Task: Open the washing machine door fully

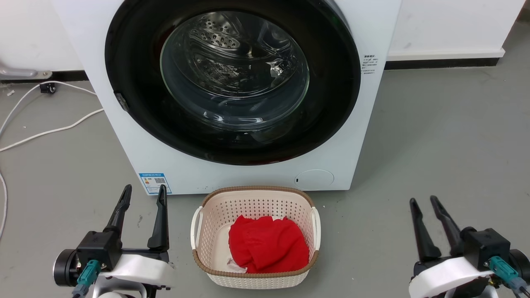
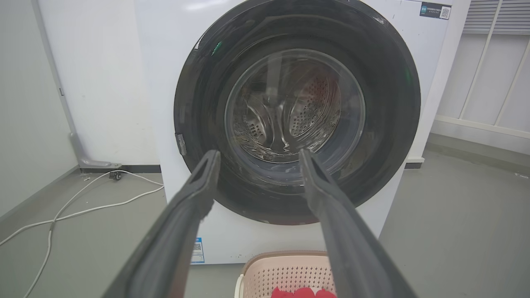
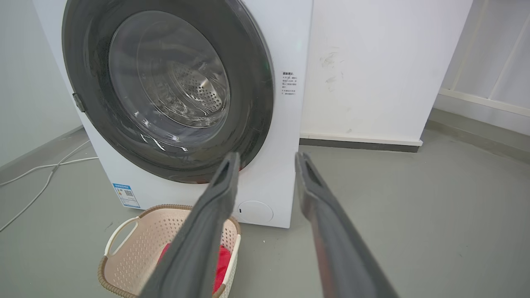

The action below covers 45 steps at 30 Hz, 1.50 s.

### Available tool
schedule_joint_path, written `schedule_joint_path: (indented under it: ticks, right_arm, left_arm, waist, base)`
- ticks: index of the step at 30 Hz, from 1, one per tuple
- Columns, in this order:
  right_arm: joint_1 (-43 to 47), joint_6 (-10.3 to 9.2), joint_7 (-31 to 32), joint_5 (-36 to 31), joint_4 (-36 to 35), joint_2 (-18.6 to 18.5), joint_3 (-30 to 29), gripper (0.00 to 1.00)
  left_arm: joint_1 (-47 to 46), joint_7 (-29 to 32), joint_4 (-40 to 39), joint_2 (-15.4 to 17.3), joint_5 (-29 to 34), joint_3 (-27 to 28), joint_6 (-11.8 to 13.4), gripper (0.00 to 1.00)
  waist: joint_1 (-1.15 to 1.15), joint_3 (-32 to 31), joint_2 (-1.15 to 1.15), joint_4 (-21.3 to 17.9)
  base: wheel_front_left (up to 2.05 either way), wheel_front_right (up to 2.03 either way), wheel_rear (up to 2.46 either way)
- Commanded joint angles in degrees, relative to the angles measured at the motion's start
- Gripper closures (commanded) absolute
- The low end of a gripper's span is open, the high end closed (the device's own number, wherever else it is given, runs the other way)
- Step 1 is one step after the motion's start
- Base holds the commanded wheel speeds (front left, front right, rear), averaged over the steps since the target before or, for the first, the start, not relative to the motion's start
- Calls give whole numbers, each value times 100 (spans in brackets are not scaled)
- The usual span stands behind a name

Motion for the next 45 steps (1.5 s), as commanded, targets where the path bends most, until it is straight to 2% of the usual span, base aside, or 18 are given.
schedule_joint_path:
  ticks: [1, 6, 9, 10, 11, 15, 18, 19, 24, 29, 36, 45]
  right_arm:
    - [-28, -4, -1, 70, 32, 22, 15, 100]
    - [-64, -3, -59, 462, 96, 22, 54, 100]
    - [-84, -4, -167, 1149, 154, 22, 75, 100]
    - [-94, -3, -227, 1646, 201, 23, 107, 100]
    - [-293, -3, -511, 4071, 417, 23, 424, 100]
    - [-492, -3, -702, 6699, 432, 18, 722, 100]
    - [-764, -2, -748, 8046, 413, 15, 674, 100]
    - [-853, -2, -748, 8308, 403, 16, 627, 100]
    - [-1409, -2, -745, 9139, 409, 6, 332, 100]
    - [-2315, -2, -491, 9536, 877, -340, 241, 100]
    - [-4213, -2, 111, 9871, 2429, -998, 751, 100]
    - [-6932, -2, 1146, 9513, 4729, -1569, 1898, 100]
  left_arm:
    - [45, -41, 8, -8, -24, 20, 0, 0]
    - [49, -41, -3, -15, -27, 26, 0, 0]
    - [29, -40, 11, -17, -30, 46, 0, 0]
    - [24, -41, 15, -20, -35, 51, 0, 0]
    - [10, -40, 13, -30, -56, 63, 0, 0]
    - [-1, -40, 7, -40, -67, 82, 0, 0]
    - [-23, -41, -10, -45, -75, 102, 0, 0]
    - [-27, -41, -20, -46, -78, 112, 0, 0]
    - [-50, -40, -59, -42, -84, 148, 0, 0]
    - [-153, -40, -112, -10, -99, 158, 0, 0]
    - [-377, -40, -191, 53, -152, 109, 0, 0]
    - [-780, -40, -386, 136, -222, 16, 0, 0]
  waist:
    - [0, 0, 0, 0]
    - [0, 3, 0, -4]
    - [0, 9, 0, -6]
    - [0, 11, 0, -6]
    - [0, 15, 0, 2]
    - [0, 25, 0, 5]
    - [0, 46, 0, 8]
    - [0, 54, 0, 10]
    - [0, 114, 0, 33]
    - [0, 281, 0, 50]
    - [0, 667, 0, 101]
    - [0, 1253, 0, 247]
  base:
    - [0, 0, 0]
    - [0, 0, 0]
    - [0, 0, 0]
    - [0, 0, 0]
    - [0, 0, 0]
    - [0, 0, 0]
    - [0, 0, 0]
    - [0, 0, 0]
    - [0, 0, 0]
    - [0, 0, 0]
    - [0, 0, 0]
    - [0, 0, 0]
